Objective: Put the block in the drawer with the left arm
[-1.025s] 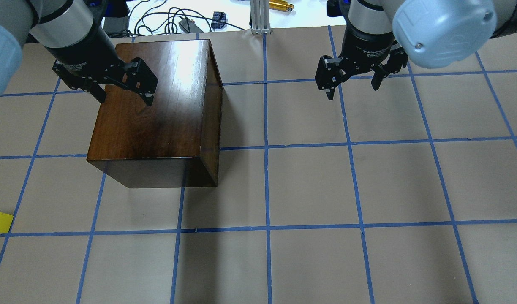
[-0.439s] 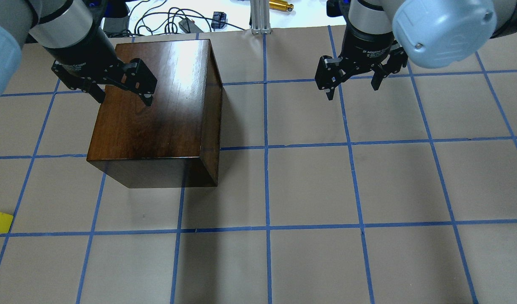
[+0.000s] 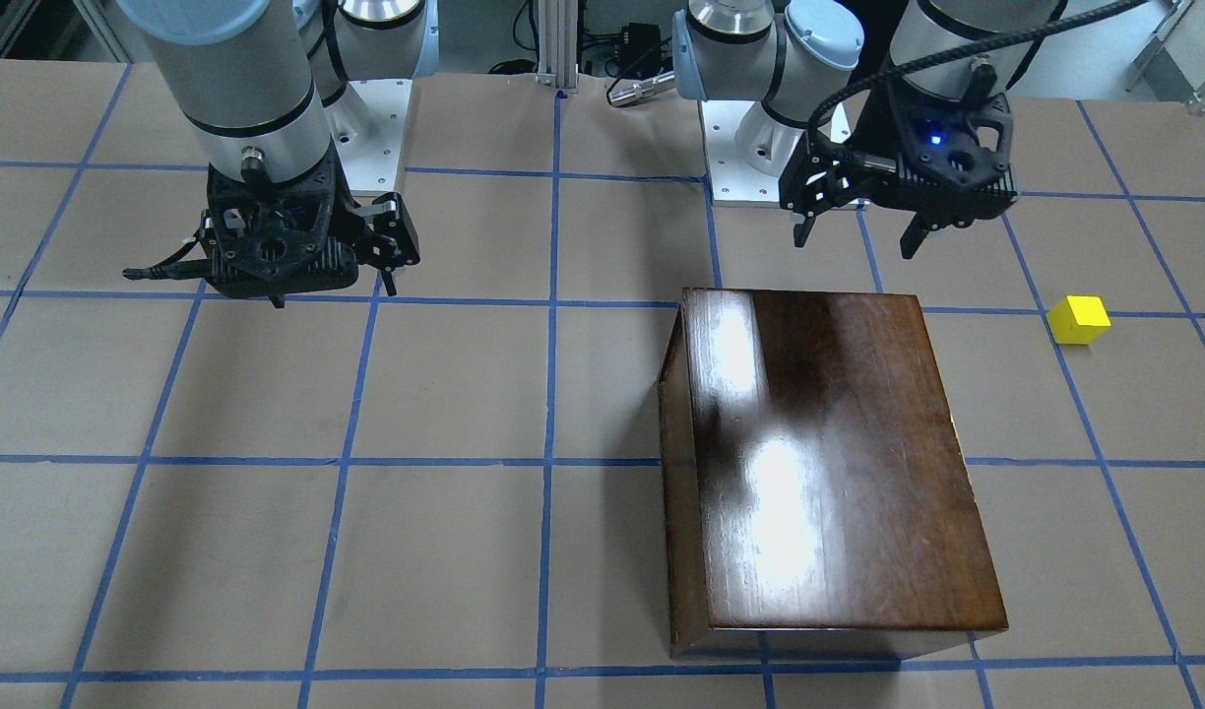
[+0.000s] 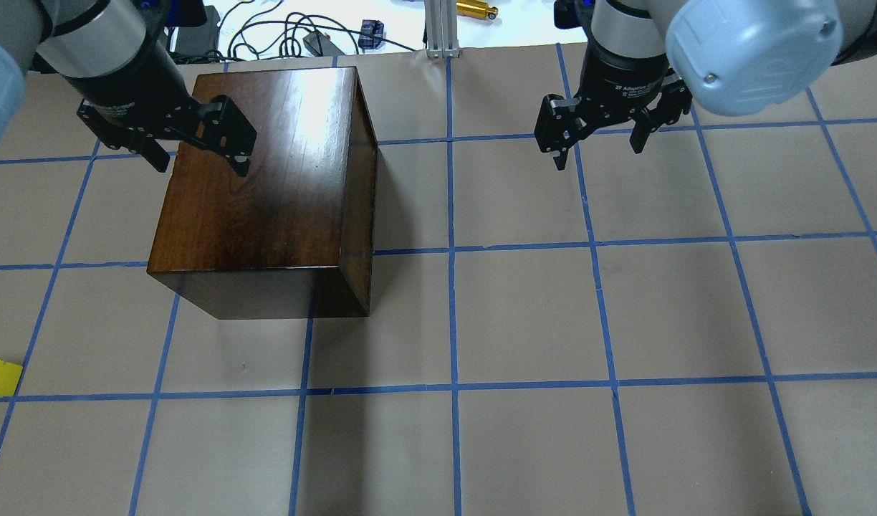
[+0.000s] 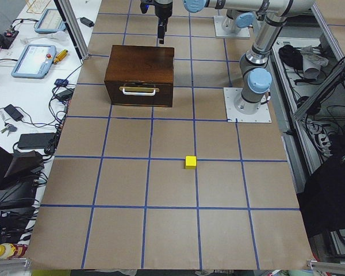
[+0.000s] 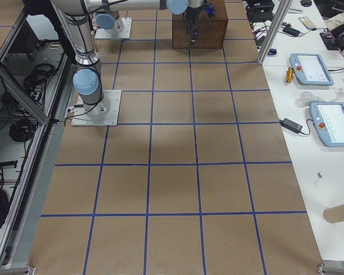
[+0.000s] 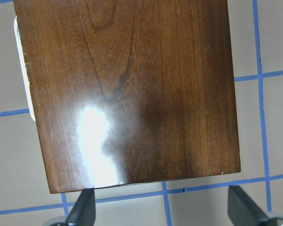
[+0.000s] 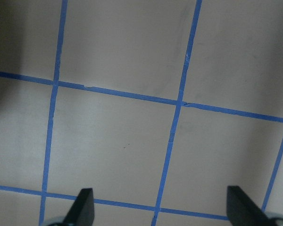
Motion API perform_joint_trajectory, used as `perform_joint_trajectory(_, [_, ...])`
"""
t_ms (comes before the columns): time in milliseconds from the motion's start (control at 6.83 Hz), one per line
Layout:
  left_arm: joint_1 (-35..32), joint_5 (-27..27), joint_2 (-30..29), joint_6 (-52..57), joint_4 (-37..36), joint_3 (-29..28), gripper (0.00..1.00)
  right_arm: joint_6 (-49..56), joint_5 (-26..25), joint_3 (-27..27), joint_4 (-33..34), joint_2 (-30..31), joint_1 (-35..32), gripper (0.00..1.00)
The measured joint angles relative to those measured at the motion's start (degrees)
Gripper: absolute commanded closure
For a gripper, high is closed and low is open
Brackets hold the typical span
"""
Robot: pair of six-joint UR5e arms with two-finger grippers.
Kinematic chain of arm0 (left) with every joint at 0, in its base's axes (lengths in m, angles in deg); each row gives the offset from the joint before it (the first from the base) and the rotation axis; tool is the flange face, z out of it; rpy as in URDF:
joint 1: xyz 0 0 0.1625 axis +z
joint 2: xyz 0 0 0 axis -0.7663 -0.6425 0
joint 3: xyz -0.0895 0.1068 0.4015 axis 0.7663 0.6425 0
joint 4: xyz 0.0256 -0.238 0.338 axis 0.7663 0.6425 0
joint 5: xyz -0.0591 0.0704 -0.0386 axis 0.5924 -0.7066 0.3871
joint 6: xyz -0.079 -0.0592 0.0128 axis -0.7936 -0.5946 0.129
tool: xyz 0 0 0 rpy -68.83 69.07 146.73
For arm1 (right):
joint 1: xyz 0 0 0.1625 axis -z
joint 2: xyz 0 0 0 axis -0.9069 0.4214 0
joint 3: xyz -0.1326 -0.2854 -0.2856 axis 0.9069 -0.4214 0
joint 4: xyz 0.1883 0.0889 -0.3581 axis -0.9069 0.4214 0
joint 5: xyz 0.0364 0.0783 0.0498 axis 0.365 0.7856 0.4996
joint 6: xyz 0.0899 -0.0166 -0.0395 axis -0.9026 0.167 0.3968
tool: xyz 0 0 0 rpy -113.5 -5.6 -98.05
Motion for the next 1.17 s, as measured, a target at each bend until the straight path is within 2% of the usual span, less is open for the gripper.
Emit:
perform_joint_trajectory(439, [11.7,3.3,-5.3,13.8,-0.4,-0.3,0.0,0.0,0.0,0.0,0.0,0.0,0.0,0.0])
perform_joint_trajectory(879, [18.6,4.3,-12.5,24.1,-0.9,-2.2,0.0,0.0,0.0,0.0,0.0,0.0,0.0,0.0])
perform_joint_trajectory(1172, [23.2,8.4,-16.3,27.6,-0.9,-3.8,0.0,0.0,0.0,0.0,0.0,0.0,0.0,0.0])
